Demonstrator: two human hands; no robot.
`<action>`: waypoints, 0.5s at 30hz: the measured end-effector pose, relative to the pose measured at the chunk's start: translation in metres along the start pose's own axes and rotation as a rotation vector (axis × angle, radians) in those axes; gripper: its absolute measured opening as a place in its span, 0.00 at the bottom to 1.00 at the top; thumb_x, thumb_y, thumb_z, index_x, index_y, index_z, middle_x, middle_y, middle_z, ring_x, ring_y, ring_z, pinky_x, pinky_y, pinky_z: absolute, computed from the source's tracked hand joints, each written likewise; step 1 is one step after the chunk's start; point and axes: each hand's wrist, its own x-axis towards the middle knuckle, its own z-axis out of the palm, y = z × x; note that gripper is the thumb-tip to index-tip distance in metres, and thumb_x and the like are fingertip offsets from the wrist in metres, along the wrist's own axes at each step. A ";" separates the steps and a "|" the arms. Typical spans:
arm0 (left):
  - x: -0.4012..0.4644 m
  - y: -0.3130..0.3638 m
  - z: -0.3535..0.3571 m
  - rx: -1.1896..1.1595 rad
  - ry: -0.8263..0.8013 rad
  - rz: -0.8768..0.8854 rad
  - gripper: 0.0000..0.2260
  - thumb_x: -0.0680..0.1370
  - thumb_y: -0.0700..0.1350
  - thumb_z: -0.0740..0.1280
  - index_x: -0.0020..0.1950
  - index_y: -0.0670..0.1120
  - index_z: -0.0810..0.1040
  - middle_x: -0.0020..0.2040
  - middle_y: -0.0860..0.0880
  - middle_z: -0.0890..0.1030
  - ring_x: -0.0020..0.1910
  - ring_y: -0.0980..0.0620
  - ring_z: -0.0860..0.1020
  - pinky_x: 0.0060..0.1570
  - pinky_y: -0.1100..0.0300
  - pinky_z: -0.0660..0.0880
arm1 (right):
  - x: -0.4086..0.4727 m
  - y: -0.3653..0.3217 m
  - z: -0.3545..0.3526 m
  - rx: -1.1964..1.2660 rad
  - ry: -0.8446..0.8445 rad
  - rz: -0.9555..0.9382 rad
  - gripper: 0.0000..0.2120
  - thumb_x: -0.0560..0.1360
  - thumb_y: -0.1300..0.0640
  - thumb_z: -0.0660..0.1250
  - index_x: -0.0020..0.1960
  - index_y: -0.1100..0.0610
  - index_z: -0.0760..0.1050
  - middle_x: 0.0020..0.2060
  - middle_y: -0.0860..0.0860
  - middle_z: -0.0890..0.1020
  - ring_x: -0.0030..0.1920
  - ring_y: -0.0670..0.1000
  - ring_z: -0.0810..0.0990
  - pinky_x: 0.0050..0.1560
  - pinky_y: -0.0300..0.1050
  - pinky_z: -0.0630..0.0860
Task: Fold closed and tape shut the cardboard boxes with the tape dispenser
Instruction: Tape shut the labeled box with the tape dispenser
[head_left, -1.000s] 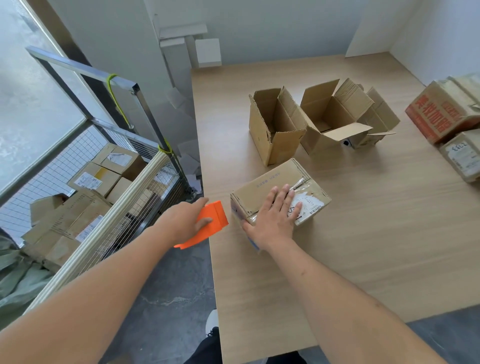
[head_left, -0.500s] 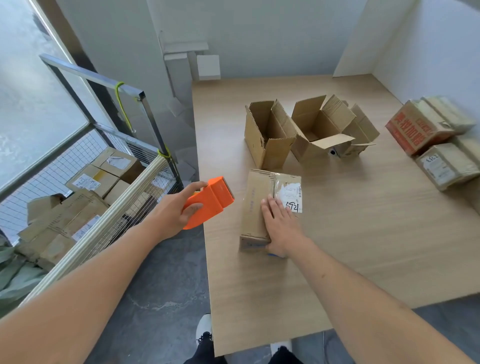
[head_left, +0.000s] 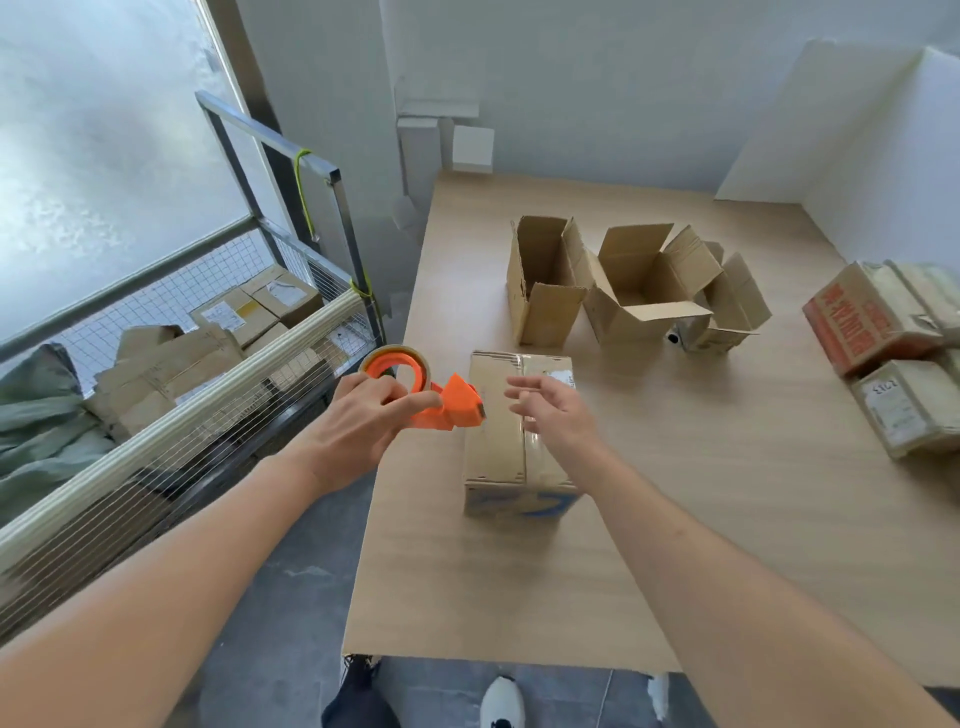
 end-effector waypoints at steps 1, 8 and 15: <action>-0.001 0.006 0.001 0.022 0.006 0.014 0.26 0.78 0.34 0.65 0.70 0.59 0.67 0.50 0.46 0.77 0.46 0.45 0.76 0.60 0.45 0.67 | -0.003 -0.005 0.001 0.029 -0.008 -0.009 0.11 0.83 0.59 0.62 0.58 0.51 0.82 0.54 0.48 0.85 0.55 0.49 0.83 0.57 0.49 0.78; 0.000 0.029 0.006 0.148 0.004 0.087 0.29 0.76 0.30 0.63 0.68 0.58 0.67 0.52 0.43 0.77 0.47 0.42 0.77 0.61 0.43 0.68 | -0.011 -0.024 -0.001 -0.004 -0.103 -0.080 0.13 0.85 0.56 0.59 0.56 0.48 0.83 0.56 0.46 0.84 0.57 0.49 0.82 0.56 0.49 0.81; 0.001 0.021 0.010 0.290 -0.029 0.215 0.36 0.72 0.30 0.68 0.72 0.61 0.66 0.54 0.45 0.75 0.47 0.47 0.74 0.66 0.46 0.64 | -0.009 -0.030 0.001 -0.059 -0.086 -0.100 0.13 0.86 0.53 0.58 0.63 0.50 0.80 0.58 0.45 0.83 0.58 0.50 0.81 0.59 0.53 0.81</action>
